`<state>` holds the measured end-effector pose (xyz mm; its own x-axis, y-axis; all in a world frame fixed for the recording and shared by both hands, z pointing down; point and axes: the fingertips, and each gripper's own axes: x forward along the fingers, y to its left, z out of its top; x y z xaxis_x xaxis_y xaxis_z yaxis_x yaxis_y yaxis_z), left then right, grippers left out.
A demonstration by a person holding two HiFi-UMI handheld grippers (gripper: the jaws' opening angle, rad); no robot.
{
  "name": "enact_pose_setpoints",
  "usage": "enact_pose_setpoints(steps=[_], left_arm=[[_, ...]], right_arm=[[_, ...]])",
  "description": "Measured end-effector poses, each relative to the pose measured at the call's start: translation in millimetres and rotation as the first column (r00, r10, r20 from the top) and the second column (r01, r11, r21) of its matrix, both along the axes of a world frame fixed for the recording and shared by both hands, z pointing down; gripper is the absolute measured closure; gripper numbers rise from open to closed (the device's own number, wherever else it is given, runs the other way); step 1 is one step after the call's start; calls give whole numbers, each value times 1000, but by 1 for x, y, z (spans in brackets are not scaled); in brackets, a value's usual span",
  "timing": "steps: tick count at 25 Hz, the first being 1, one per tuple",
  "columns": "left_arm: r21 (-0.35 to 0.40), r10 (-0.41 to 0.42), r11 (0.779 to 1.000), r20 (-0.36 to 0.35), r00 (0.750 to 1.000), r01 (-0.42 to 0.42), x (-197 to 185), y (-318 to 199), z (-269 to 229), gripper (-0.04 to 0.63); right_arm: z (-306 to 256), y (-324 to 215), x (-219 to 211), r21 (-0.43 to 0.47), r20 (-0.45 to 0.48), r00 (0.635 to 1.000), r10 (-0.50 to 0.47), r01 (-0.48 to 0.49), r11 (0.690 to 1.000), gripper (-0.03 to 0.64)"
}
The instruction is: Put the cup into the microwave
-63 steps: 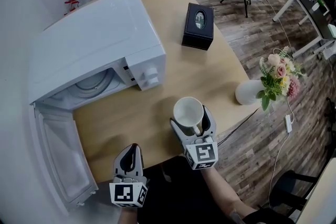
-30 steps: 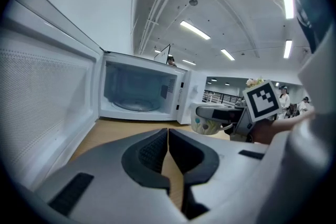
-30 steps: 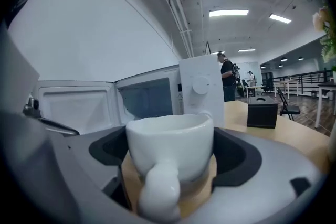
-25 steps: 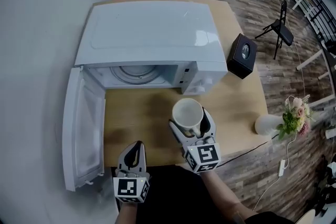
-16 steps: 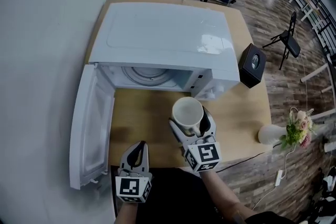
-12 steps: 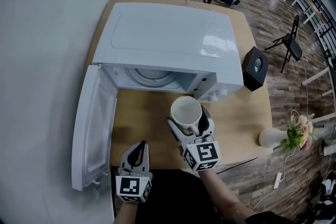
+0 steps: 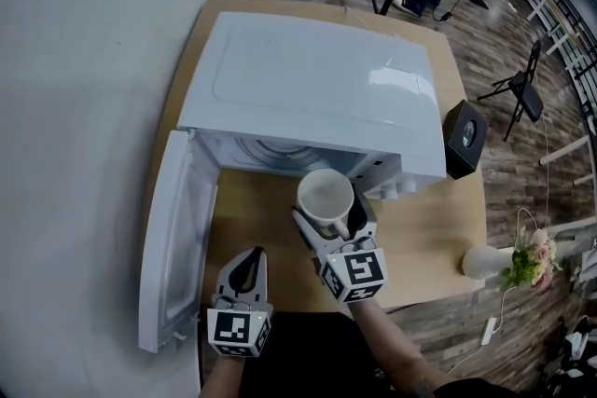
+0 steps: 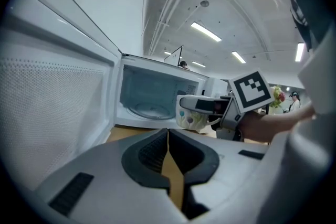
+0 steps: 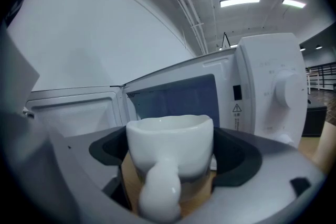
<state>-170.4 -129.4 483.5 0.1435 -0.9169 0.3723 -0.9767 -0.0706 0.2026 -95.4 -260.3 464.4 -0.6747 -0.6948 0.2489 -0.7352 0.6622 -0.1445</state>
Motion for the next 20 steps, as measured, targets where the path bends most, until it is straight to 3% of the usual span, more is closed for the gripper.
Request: enact_pose_setpoints(steps=[20], left_arm=[[-11, -29, 1000, -7, 1000, 29, -31, -34, 7, 586]], right_arm=[[-11, -54, -63, 33, 6, 1000, -17, 17, 999, 167]])
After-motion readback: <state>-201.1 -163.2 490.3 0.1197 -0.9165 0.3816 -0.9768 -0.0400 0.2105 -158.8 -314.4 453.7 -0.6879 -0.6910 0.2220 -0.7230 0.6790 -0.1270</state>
